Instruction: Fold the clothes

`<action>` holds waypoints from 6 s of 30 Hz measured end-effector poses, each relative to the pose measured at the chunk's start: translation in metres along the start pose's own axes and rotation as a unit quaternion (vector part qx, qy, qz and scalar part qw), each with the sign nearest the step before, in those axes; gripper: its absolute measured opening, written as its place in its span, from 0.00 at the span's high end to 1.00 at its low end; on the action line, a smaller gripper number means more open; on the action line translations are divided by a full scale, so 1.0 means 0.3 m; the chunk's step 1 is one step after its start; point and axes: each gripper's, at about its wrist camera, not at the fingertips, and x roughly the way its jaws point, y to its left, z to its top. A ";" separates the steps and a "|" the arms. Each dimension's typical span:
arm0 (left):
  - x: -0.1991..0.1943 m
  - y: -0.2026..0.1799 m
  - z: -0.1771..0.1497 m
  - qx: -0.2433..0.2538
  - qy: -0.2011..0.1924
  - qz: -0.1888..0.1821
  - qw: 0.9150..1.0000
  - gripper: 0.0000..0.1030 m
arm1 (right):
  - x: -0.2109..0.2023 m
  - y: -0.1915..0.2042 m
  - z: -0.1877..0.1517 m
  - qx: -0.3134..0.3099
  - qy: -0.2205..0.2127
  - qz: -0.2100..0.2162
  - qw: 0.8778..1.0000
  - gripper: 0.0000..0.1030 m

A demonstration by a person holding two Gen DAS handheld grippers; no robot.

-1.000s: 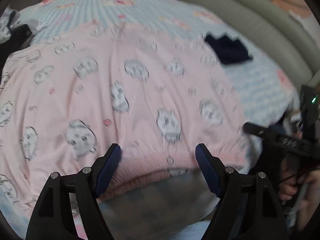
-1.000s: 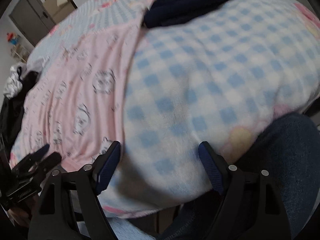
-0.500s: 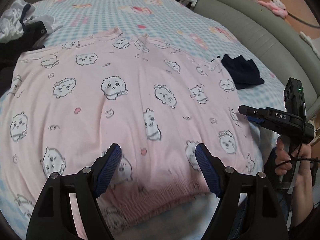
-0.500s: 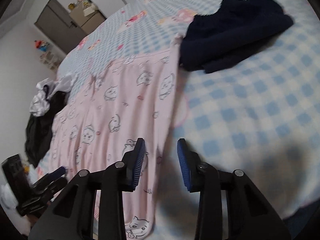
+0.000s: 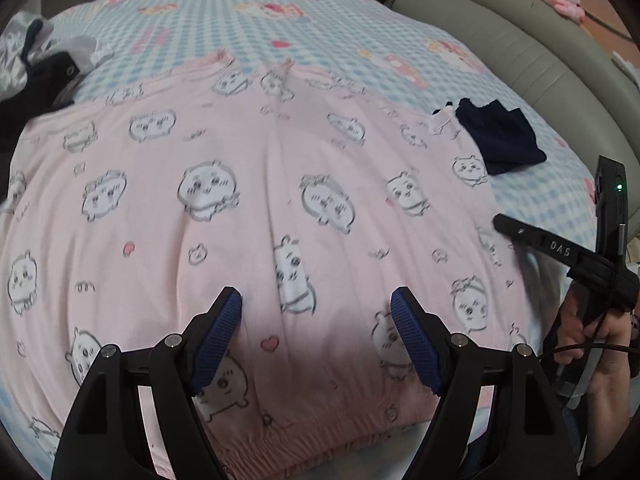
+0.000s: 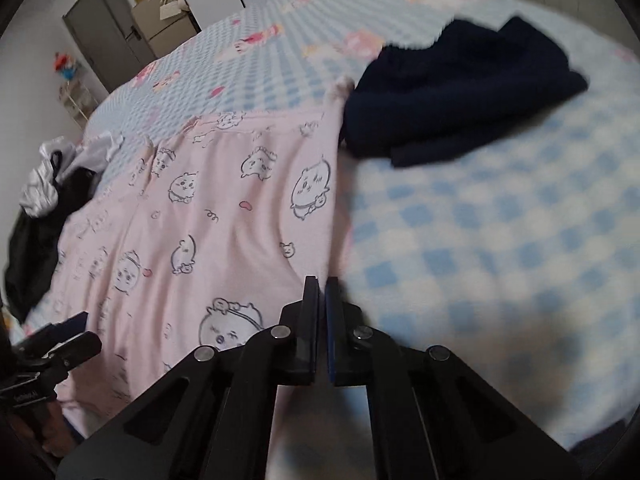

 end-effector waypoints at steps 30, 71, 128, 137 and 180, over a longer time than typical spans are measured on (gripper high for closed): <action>-0.229 0.666 0.078 -0.135 -0.064 0.153 0.977 0.34 | -0.075 0.376 0.143 -0.158 0.027 0.095 0.982 0.64; -0.116 0.603 0.049 0.045 0.028 0.112 0.992 0.64 | 0.392 0.893 0.223 -0.233 0.109 0.177 0.950 0.72; -0.273 0.302 -0.305 -0.076 -0.016 -0.002 0.997 0.52 | -0.136 0.053 -0.393 0.055 0.067 0.128 0.988 0.50; -0.308 0.220 -0.272 -0.042 -0.036 -0.005 0.998 0.52 | -0.127 0.177 -0.293 0.013 0.036 0.147 0.988 0.94; -0.308 0.136 0.027 -0.039 -0.056 -0.093 0.993 0.91 | -0.083 0.478 -0.238 -0.066 0.095 0.195 0.974 0.57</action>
